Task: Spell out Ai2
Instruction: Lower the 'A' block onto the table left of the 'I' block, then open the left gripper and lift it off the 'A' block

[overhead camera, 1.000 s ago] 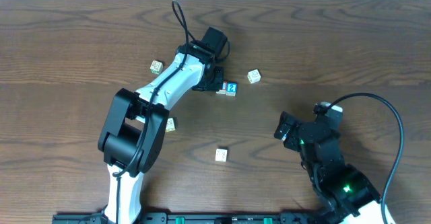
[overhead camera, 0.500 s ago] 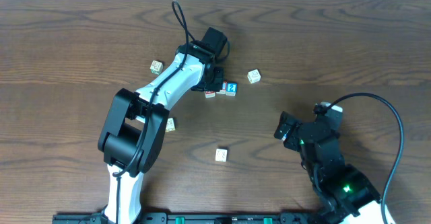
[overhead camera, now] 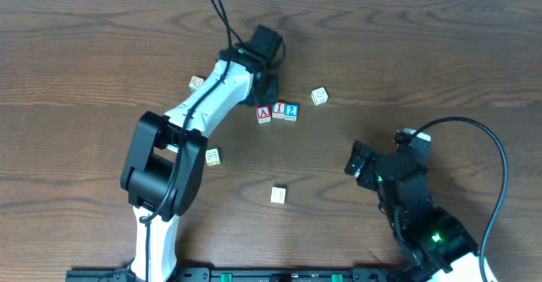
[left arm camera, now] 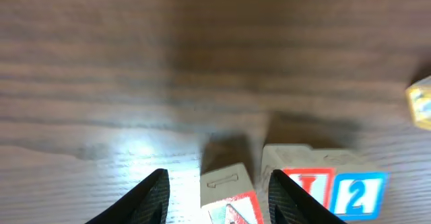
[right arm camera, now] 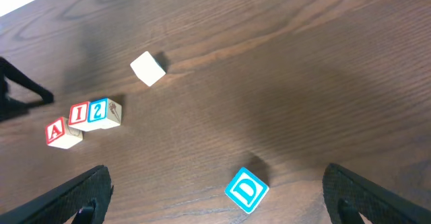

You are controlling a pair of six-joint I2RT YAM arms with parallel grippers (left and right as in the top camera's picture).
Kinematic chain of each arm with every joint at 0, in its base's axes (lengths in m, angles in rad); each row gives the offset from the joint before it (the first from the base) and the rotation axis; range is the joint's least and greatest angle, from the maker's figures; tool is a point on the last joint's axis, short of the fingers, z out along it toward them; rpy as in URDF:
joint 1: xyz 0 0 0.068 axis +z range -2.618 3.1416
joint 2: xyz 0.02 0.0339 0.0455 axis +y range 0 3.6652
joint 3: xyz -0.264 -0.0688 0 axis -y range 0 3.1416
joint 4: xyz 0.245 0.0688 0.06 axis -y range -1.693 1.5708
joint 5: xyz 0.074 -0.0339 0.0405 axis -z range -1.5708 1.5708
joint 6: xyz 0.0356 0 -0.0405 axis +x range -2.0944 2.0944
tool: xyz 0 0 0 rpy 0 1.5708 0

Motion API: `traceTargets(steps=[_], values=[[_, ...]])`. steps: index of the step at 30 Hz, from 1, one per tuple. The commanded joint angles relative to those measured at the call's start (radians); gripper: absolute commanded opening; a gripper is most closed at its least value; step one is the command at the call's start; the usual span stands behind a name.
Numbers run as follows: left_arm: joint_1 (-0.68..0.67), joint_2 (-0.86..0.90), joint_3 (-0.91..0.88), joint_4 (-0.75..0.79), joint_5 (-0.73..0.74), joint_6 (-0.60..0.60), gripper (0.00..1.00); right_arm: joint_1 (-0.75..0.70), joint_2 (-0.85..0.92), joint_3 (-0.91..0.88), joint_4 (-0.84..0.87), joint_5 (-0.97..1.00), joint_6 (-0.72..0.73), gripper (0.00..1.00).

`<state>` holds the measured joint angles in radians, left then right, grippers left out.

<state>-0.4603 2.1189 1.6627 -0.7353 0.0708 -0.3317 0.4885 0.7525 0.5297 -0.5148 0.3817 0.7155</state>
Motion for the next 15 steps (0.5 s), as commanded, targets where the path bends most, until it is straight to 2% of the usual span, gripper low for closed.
traceTargets(steps=[1, 2, 4, 9, 15], values=[[0.011, 0.005, 0.083, -0.041, -0.019, 0.031, 0.43, 0.01, -0.001, -0.002, -0.001, 0.01, 0.01, 0.99], [0.011, 0.005, 0.103, -0.061, -0.019, 0.04, 0.35, 0.01, -0.001, -0.002, -0.001, 0.01, 0.01, 0.99], [0.01, 0.005, 0.158, -0.131, -0.019, 0.045, 0.06, 0.01, -0.001, -0.002, -0.001, 0.01, 0.01, 0.99], [-0.013, 0.005, 0.182, -0.283, -0.02, 0.048, 0.06, 0.01, -0.001, -0.002, -0.001, 0.01, 0.01, 0.99], [-0.06, 0.0, 0.093, -0.28, -0.031, 0.036, 0.06, 0.01, -0.001, -0.002, -0.001, 0.01, 0.01, 0.99]])
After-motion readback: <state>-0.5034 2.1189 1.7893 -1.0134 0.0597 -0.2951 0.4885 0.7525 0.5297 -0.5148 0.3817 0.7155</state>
